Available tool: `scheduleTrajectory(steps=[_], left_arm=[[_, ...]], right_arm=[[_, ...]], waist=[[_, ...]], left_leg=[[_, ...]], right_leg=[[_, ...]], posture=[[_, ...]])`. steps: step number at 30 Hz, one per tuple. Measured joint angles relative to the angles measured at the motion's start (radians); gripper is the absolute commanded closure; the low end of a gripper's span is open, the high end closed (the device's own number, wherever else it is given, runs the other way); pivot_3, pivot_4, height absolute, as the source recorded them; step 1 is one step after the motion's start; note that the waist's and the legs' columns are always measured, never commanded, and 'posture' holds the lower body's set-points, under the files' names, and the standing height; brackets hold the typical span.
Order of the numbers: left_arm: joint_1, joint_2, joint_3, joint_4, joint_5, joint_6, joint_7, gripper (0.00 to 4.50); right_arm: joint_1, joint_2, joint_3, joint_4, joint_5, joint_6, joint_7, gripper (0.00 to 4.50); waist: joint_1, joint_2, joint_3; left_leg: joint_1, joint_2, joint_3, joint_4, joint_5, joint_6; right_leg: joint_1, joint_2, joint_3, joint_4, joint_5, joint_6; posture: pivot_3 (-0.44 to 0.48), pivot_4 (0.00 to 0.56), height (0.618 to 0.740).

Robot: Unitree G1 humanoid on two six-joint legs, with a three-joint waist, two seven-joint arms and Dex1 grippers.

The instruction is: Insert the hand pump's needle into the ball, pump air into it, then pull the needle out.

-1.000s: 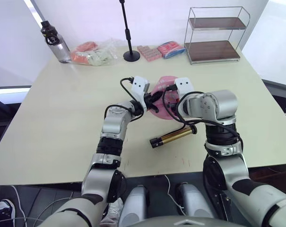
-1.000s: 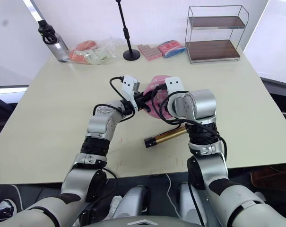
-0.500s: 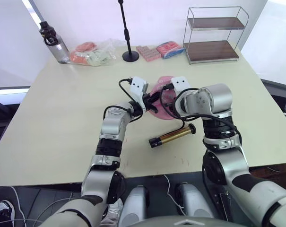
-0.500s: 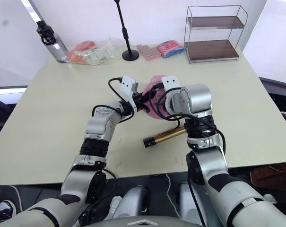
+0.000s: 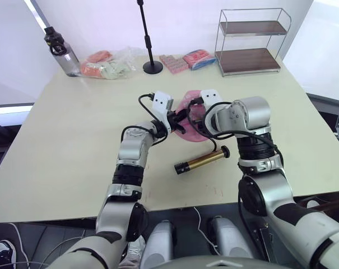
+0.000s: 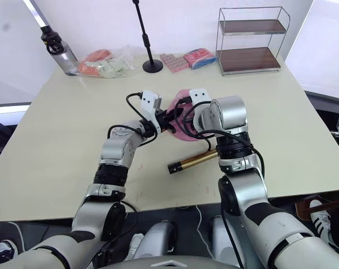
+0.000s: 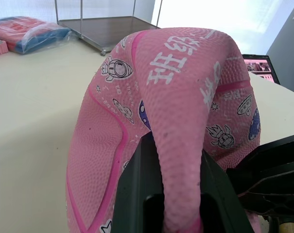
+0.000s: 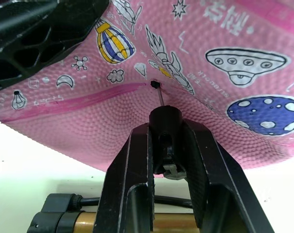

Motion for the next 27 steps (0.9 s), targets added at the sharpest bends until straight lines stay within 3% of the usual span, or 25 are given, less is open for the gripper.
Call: scheduleTrajectory(steps=[10, 18, 27], left_arm=[[0.006, 0.001, 0.006, 0.001, 0.000, 0.000, 0.000, 4.45], [0.007, 0.004, 0.006, 0.004, 0.000, 0.000, 0.000, 4.45], [0.012, 0.006, 0.006, 0.032, 0.007, 0.000, 0.000, 4.45]], right_arm=[[-0.021, 0.043, -0.091, 0.020, -0.004, -0.013, -0.034, 4.16], [-0.016, 0.040, -0.020, 0.033, -0.019, -0.037, -0.026, 4.16], [-0.018, -0.008, 0.045, 0.194, -0.021, -0.178, 0.082, 4.16]], waist=[[-0.002, 0.000, -0.001], [-0.005, 0.000, -0.004], [-0.011, -0.005, -0.019]], left_leg=[[0.000, 0.001, -0.001, -0.001, 0.000, 0.000], [0.001, 0.001, -0.002, -0.001, 0.000, 0.000], [0.016, 0.005, -0.002, -0.004, 0.000, -0.001]], right_leg=[[0.000, 0.001, 0.000, 0.000, 0.000, 0.000], [0.000, 0.001, 0.000, 0.000, 0.000, 0.000], [0.008, -0.002, -0.002, -0.002, -0.003, -0.004]], posture=[[0.000, 0.150, 0.740], [0.000, 0.150, 0.740], [0.000, 0.150, 0.740]])
